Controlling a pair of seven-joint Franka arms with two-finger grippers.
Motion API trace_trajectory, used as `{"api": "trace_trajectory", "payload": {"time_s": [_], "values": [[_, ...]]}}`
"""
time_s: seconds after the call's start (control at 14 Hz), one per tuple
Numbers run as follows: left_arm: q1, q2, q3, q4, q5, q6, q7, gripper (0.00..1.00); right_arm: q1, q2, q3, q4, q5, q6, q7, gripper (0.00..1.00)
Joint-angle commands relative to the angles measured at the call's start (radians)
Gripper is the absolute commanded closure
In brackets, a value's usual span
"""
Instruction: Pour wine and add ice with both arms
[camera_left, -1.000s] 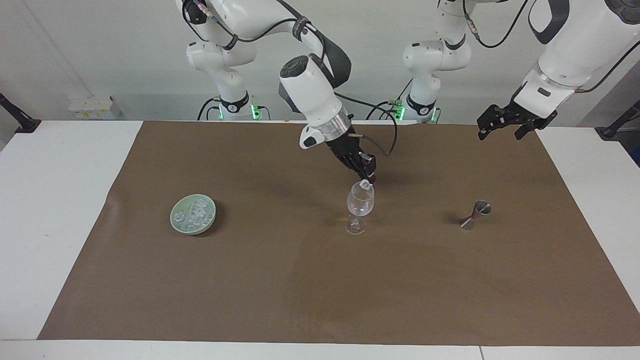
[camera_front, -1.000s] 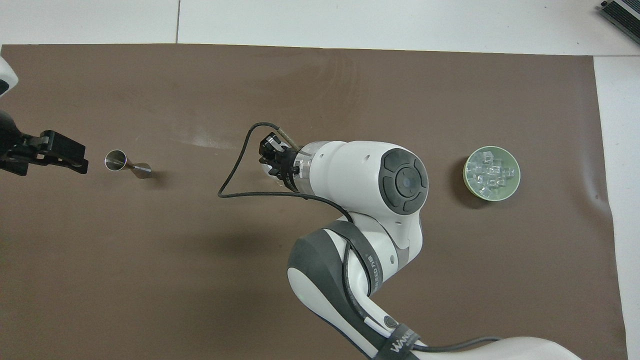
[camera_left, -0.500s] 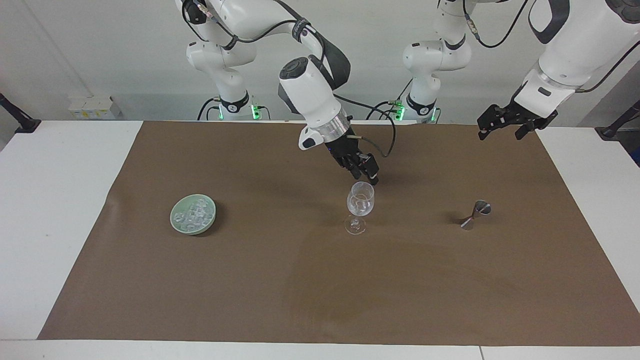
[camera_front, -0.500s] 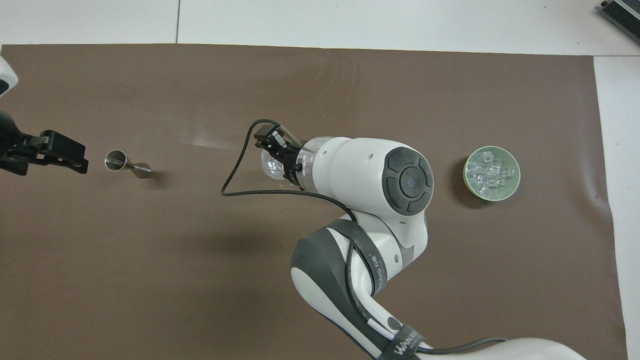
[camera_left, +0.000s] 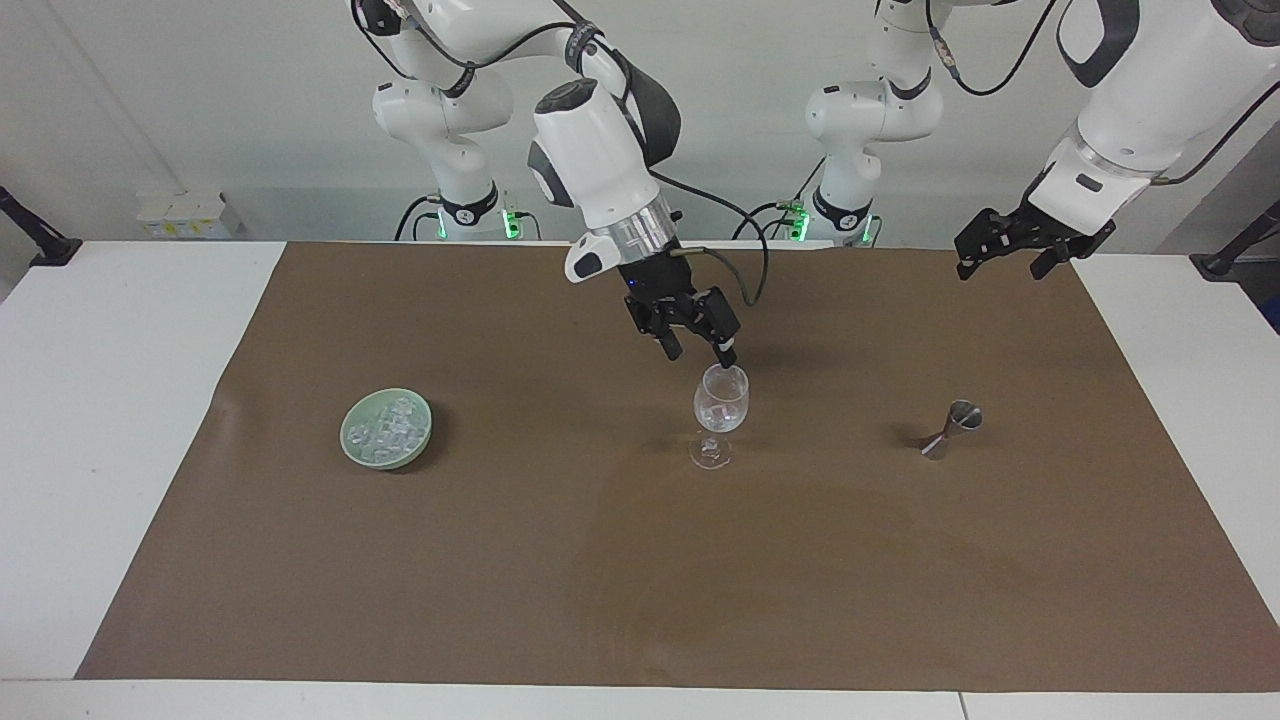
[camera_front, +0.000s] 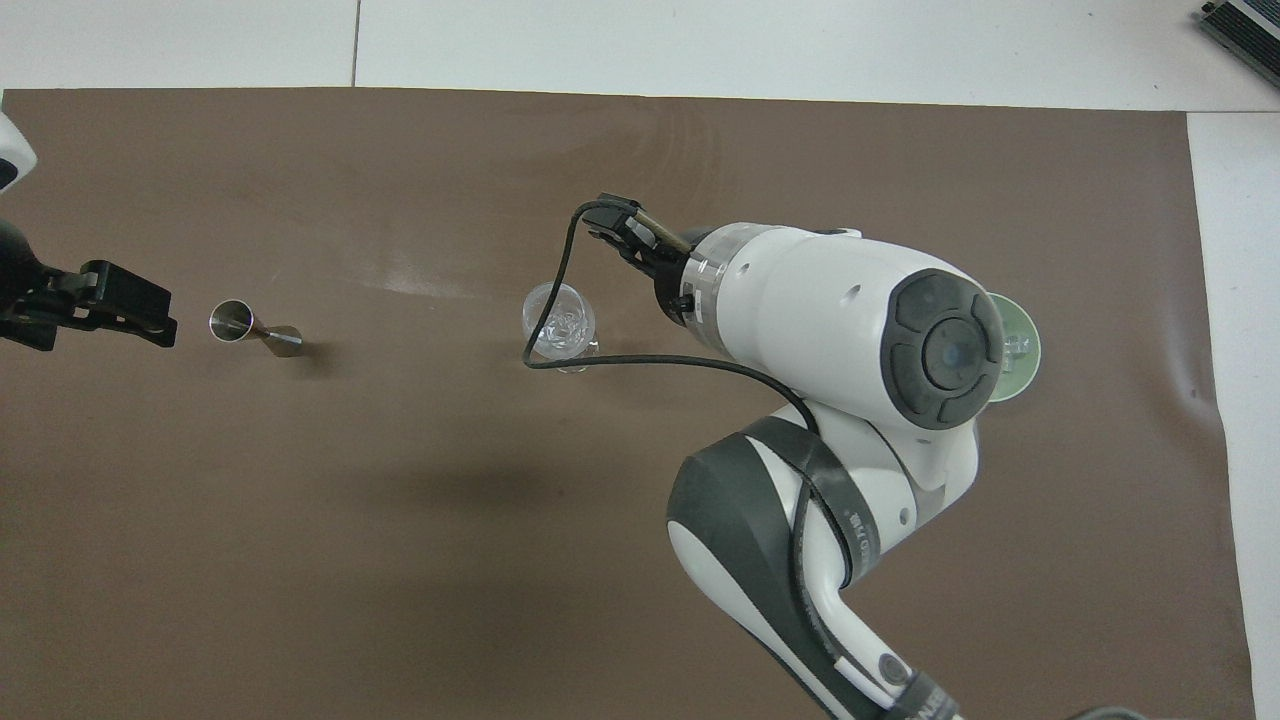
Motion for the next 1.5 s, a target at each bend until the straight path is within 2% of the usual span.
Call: {"api": "trace_trajectory", "payload": {"time_s": [0.0, 0.21, 0.5, 0.71, 1.07, 1.43], "values": [[-0.023, -0.011, 0.017, -0.004, 0.018, 0.007, 0.01, 0.0, -0.081, -0.079, 0.007, -0.016, -0.018, -0.139, -0.154, 0.0], [-0.022, -0.02, 0.011, -0.005, 0.018, 0.007, 0.001, 0.0, -0.161, -0.132, 0.007, -0.015, -0.018, -0.294, -0.373, 0.0], [-0.016, -0.054, 0.007, -0.028, 0.018, 0.004, -0.001, 0.0, -0.241, -0.191, -0.01, -0.005, -0.047, -0.492, -0.525, 0.0], [-0.008, -0.057, 0.012, -0.039, 0.018, 0.005, 0.001, 0.0, -0.247, -0.205, -0.071, 0.077, -0.109, -0.667, -0.642, 0.0], [0.007, -0.06, 0.017, -0.045, 0.018, 0.004, 0.001, 0.0, -0.25, -0.2, -0.108, 0.146, -0.141, -0.774, -0.743, 0.0], [0.007, -0.06, 0.017, -0.045, 0.018, 0.001, 0.001, 0.0, -0.252, -0.197, -0.139, 0.183, -0.118, -0.811, -0.817, 0.0]]}}
